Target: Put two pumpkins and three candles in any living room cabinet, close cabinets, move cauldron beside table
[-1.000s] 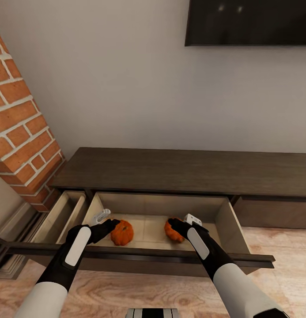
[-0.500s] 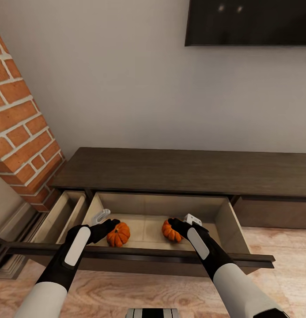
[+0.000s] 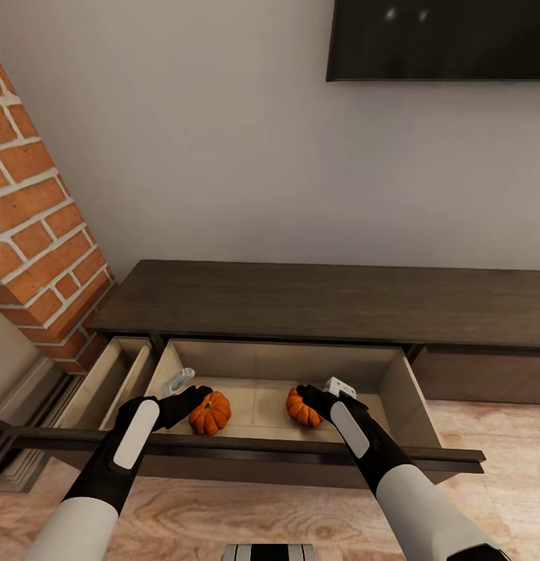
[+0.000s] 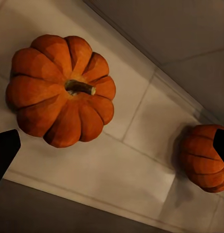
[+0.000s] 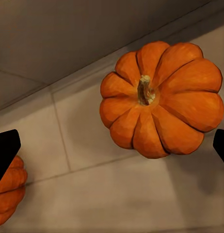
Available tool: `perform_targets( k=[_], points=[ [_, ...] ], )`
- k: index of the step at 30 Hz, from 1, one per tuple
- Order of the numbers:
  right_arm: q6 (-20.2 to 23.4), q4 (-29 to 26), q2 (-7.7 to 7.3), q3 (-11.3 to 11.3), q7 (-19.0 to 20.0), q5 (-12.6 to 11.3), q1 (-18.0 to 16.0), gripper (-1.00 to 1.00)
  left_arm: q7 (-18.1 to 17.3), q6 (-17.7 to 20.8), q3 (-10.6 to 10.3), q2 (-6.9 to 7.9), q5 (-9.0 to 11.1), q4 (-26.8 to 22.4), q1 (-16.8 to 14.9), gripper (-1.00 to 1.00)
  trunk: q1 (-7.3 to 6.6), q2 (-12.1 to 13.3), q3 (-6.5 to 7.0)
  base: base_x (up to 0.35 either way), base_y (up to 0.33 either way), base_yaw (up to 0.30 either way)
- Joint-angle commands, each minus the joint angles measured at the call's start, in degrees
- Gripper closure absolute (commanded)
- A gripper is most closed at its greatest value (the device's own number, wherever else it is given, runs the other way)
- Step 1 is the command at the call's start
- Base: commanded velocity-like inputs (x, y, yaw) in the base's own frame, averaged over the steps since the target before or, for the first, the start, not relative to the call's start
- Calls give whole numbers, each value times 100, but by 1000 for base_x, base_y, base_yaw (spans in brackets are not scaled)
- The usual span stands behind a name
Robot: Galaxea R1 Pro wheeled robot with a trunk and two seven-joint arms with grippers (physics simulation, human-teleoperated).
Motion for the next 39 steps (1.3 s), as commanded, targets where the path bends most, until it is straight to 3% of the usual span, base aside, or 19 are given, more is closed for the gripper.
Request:
perform_targets(
  k=[1, 27, 39],
  points=[
    [8, -11, -3, 21, -54, -57, -2, -100, 49, 19, 0, -1, 61, -8, -2, -100, -1, -2, -5, 0, 0, 0],
    [5, -11, -3, 21, -52, -57, -2, -100, 35, 19, 11, 6, 69, -15, -2, -100, -1, -2, -5, 0, 0, 0],
    [2, -11, -5, 21, -54, -57, -2, -100, 43, 57, 6, 1, 75, -13, -2, -100, -32, 14, 261, 0, 0, 0]
  ],
)
